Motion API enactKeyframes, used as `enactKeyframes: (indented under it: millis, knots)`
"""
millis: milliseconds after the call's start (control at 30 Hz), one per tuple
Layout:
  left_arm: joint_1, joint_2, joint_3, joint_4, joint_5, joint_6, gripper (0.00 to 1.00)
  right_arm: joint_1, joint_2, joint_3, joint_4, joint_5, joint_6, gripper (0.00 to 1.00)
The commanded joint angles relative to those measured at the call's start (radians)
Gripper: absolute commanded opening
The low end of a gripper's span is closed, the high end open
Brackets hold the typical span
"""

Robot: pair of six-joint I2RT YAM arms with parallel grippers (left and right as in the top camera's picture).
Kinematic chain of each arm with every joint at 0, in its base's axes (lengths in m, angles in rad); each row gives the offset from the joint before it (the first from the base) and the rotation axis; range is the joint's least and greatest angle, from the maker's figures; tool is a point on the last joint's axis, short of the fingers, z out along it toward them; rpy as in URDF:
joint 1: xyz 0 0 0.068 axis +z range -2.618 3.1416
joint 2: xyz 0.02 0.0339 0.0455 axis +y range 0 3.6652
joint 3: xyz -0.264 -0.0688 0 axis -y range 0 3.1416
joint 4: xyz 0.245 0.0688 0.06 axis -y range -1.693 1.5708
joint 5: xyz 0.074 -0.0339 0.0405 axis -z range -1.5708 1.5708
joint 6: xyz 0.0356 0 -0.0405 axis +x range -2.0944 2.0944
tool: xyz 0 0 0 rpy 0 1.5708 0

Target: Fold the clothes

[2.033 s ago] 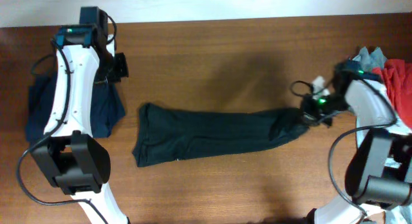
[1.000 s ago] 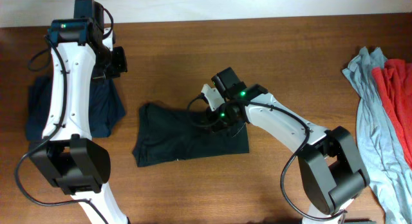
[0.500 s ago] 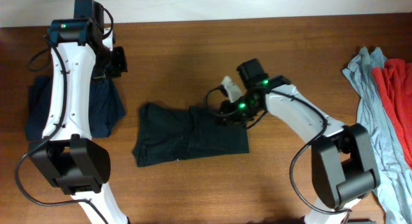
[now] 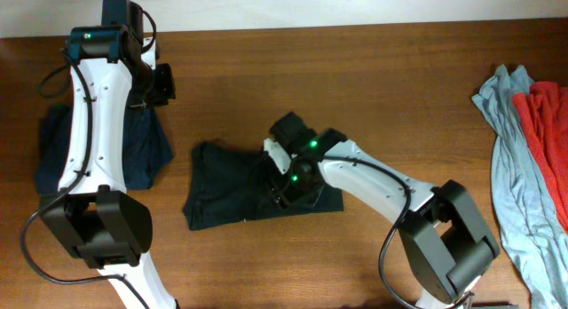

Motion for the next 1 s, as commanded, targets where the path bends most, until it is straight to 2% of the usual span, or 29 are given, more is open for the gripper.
enactKeyframes:
  millis: [0,100,600,967]
  knots:
    - [-0.001,-0.003,0.02,0.002,0.008,0.027,0.18,0.06,0.01,0.038,-0.003,0.248,-0.075,0.7]
    - [-0.001,-0.003,0.02,0.003,0.008,0.027,0.18,0.1,0.015,0.036,0.002,0.314,-0.144,0.7]
    - [-0.001,-0.003,0.02,0.003,0.008,0.039,0.19,0.182,0.024,0.034,0.045,0.3,-0.176,0.72]
    - [-0.001,-0.003,0.02,0.003,0.008,0.038,0.2,0.187,0.06,0.034,0.066,0.311,-0.177,0.68]
